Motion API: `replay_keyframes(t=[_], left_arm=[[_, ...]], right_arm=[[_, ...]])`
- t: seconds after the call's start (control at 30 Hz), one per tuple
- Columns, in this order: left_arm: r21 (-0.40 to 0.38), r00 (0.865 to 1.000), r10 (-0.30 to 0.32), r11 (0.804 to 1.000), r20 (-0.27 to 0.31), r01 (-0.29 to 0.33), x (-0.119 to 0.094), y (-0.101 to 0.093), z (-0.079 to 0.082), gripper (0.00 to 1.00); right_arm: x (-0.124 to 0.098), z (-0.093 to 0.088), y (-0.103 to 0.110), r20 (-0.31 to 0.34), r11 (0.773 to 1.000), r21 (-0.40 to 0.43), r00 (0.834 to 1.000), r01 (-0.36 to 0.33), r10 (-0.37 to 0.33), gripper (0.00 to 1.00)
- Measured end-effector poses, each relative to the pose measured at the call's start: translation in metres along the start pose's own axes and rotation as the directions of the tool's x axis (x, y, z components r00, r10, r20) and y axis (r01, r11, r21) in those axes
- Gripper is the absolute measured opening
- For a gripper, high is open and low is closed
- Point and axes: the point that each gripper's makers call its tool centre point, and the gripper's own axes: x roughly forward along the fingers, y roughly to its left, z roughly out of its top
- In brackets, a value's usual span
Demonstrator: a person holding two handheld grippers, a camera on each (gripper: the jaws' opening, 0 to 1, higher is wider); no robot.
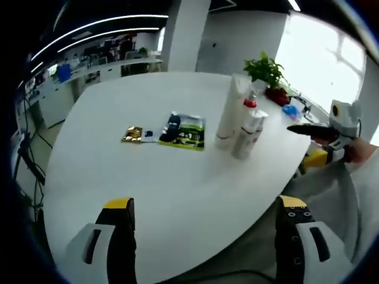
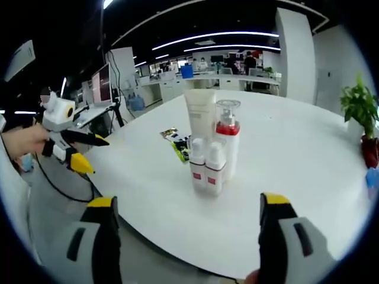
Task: Arrange the skincare products in the storage area until every visible bottle or jar stands upright without overlapping.
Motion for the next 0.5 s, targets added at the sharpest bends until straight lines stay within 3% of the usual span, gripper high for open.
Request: replay_keyframes(t=[0.27, 0.5], left_arm=[[0.006, 0.999, 0.008, 1.0, -0.035, -0.008, 0.016, 0.007, 0.005, 0.97], [0.035, 0.998, -0.024, 0.999, -0.064, 0.027, 0.038, 0.01, 0.017, 0.96]], right_arm=[[0.001, -0.001, -0.001, -0.007, 1.0, 0.005, 1.0, 0.003, -0.003, 1.0], [0.002, -0.003, -0.003, -0.019, 1.0, 0.011, 1.0, 0.009, -0.009, 1.0]])
